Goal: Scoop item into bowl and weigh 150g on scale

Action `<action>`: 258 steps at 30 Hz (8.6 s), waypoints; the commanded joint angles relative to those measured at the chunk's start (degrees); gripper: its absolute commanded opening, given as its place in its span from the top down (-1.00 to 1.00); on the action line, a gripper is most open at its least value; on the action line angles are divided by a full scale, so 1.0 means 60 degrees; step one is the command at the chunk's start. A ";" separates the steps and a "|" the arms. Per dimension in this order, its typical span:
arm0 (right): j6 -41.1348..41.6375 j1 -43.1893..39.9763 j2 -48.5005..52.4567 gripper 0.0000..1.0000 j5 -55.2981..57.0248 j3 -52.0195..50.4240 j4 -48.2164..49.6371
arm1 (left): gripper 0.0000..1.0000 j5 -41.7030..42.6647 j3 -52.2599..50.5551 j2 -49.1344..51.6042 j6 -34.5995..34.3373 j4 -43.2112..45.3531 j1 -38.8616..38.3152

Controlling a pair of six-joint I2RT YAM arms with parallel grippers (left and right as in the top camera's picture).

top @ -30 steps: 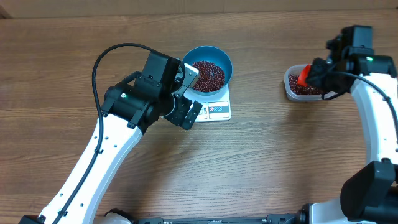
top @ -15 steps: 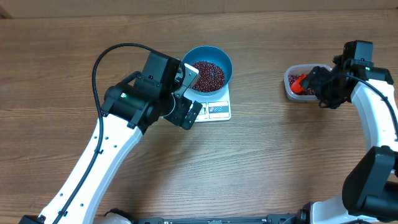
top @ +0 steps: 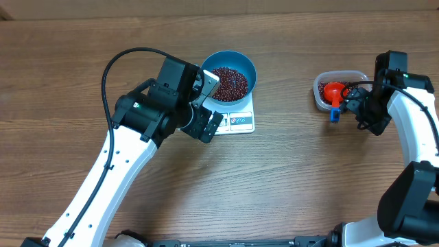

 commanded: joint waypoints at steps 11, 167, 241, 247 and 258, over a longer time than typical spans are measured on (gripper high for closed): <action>-0.2149 0.0874 -0.1723 -0.50 -0.1173 0.1475 -0.1020 | -0.99 0.0142 -0.0062 0.0066 0.0208 0.0029 0.0011; -0.5974 0.4641 -1.6203 -1.00 -0.2346 -1.2528 0.9701 | -0.99 0.0142 -0.0066 -0.0339 0.0208 -0.0084 -0.0055; -0.5974 0.4641 -1.6203 -1.00 -0.2346 -1.2528 0.9701 | -0.99 0.2142 -1.3744 -1.3755 -0.2641 0.9759 0.4073; -0.5974 0.4641 -1.6203 -1.00 -0.2346 -1.2528 0.9701 | -0.99 0.2146 -1.3744 -1.3755 -0.2645 0.9759 0.4073; -0.5974 0.4641 -1.6203 -1.00 -0.2346 -1.2528 0.9701 | -0.99 0.2146 -1.3744 -1.3755 -0.2645 0.9759 0.4073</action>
